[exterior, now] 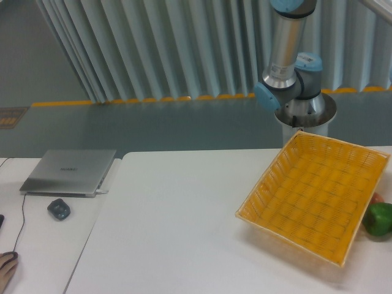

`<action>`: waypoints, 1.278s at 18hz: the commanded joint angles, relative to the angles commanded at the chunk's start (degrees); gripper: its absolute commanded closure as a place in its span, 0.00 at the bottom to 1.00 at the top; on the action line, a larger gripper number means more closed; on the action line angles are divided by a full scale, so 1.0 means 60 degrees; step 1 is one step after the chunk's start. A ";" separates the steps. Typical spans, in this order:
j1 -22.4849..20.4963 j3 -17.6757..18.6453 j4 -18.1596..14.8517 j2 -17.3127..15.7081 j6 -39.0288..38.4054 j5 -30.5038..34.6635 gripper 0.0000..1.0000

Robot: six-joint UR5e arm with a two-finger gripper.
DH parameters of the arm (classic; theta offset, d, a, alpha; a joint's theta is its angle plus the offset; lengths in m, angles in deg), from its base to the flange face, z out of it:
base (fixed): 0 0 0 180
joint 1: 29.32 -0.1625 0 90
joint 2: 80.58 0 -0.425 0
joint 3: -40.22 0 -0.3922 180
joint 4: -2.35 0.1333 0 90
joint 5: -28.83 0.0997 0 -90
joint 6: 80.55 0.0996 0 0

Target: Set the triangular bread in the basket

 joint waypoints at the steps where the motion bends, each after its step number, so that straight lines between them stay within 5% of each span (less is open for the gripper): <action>1: -0.0073 0.0015 0.0015 0.0102 0.0000 0.0000 0.00; 10: -0.0601 0.0205 0.0205 0.0381 0.0117 -0.0015 0.00; 16: -0.0615 0.0249 0.0337 0.0455 0.0102 -0.0015 0.15; 17: -0.0615 0.0249 0.0337 0.0455 0.0102 -0.0015 0.20; 19: -0.0630 0.0249 0.0337 0.0455 0.0117 -0.0029 0.54; 20: -0.0630 0.0249 0.0337 0.0440 0.0132 -0.0131 0.91; 21: -0.0659 0.0235 0.0337 0.0426 0.0132 -0.0204 1.00; 23: -0.0718 0.0147 0.0323 0.0396 0.0161 -0.0307 1.00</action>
